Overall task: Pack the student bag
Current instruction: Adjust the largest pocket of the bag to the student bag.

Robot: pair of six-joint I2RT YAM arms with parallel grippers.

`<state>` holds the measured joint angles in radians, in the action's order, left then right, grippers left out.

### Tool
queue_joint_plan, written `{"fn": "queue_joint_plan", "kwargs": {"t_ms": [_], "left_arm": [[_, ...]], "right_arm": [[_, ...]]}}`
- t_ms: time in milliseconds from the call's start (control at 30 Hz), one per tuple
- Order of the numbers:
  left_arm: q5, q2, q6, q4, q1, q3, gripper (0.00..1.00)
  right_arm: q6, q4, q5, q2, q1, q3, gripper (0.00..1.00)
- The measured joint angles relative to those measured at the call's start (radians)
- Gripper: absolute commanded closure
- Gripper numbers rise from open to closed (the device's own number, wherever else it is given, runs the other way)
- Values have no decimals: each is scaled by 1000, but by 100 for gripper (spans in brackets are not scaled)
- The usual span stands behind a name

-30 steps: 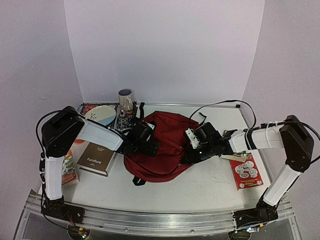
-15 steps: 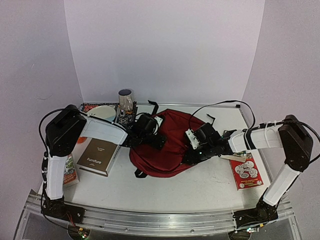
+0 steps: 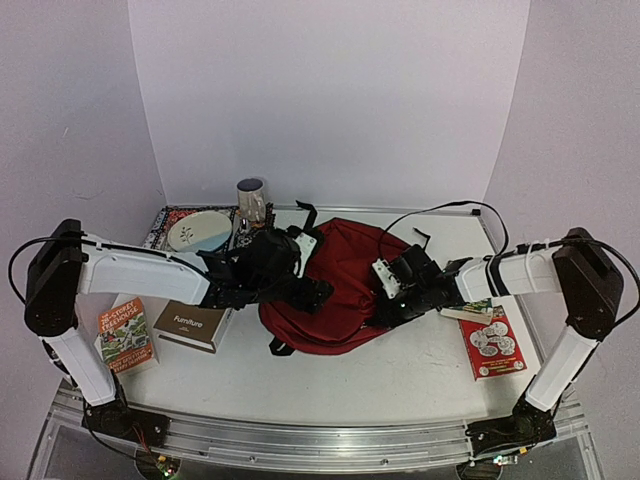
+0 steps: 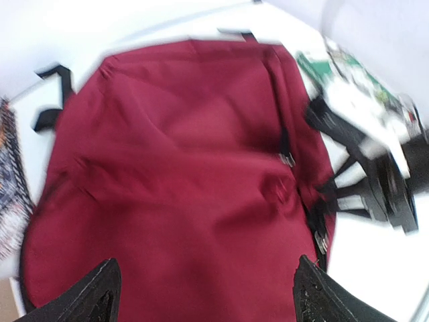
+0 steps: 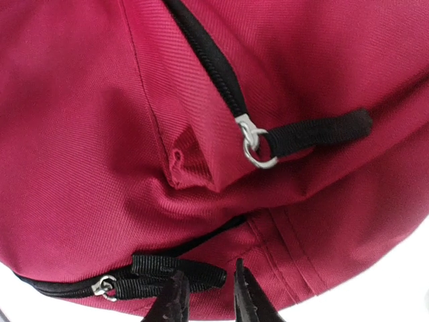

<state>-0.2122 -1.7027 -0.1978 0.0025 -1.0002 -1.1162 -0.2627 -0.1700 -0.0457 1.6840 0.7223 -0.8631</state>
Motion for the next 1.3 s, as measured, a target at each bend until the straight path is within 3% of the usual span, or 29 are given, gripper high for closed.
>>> {"fn": "queue_joint_plan", "kwargs": {"t_ms": [67, 600, 933, 1300], "left_arm": [[0, 0, -12, -21, -32, 17, 10], [-12, -39, -55, -38, -109, 61, 13], [-180, -40, -91, -137, -112, 165, 15], [-217, -57, -100, -161, -112, 154, 15]], "right_arm": [[4, 0, -14, 14, 0, -10, 100], [-15, -57, -171, 29, 78, -86, 100], [-38, -35, -96, 14, 80, -62, 64], [-150, -70, -125, -20, 65, 65, 52]]}}
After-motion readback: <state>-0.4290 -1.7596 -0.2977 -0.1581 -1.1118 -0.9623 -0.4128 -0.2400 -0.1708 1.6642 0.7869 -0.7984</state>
